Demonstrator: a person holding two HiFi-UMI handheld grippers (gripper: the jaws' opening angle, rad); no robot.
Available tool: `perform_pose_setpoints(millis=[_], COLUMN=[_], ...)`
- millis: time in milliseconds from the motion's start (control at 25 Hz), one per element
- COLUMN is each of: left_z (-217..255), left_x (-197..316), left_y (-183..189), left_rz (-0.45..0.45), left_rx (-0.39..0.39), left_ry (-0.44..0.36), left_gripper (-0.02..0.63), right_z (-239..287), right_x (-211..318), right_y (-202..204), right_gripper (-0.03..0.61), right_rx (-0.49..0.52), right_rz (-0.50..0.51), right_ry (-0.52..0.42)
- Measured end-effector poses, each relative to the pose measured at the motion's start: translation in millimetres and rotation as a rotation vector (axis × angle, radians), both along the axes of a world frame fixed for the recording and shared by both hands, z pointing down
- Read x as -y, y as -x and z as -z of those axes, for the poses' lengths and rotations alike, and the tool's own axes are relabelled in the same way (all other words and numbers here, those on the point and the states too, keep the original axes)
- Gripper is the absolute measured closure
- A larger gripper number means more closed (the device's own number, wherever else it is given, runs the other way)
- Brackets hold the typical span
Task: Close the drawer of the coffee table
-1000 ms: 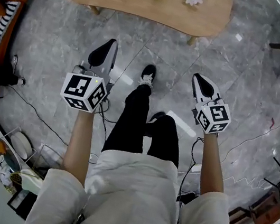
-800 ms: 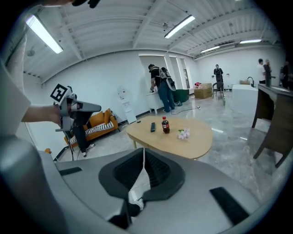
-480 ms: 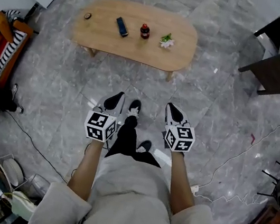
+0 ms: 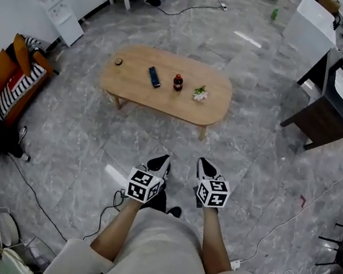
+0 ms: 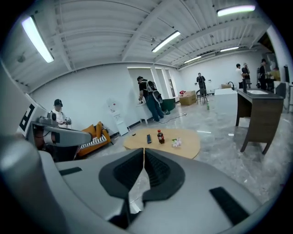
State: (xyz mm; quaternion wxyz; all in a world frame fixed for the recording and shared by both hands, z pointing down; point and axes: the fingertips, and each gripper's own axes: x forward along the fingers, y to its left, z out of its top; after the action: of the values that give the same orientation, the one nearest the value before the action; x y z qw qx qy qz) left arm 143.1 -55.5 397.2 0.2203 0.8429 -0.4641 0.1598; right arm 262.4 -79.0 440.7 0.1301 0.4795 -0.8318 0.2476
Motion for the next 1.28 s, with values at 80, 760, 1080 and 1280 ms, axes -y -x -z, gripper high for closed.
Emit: perform_pose_setpoints(millis=[80, 760, 1080, 1280], left_z=[5, 13, 14, 14], left_x=[-7, -29, -35, -39], left_y=[-1, 3, -4, -10], left_rz=[-0.008, -0.025, -0.021, -0.016], left_rx=[0.011, -0.005, -0.020, -0.026], left_ry=[-0.011, -0.037, -0.053, -0.053], left_gripper=[0.604, 0.604, 0.604, 0.604], right_z=[5, 12, 14, 18], right_x=[-10, -58, -66, -63], right_y=[1, 0, 1, -8], right_gripper=[0.557, 0.561, 0.561, 0.561], right_rx=[0.008, -0.011, -0.008, -0.020], right_rz=[0.003, -0.050, -0.038, -0.036], right_ry=[-0.014, -0.061, -0.075, -0.086])
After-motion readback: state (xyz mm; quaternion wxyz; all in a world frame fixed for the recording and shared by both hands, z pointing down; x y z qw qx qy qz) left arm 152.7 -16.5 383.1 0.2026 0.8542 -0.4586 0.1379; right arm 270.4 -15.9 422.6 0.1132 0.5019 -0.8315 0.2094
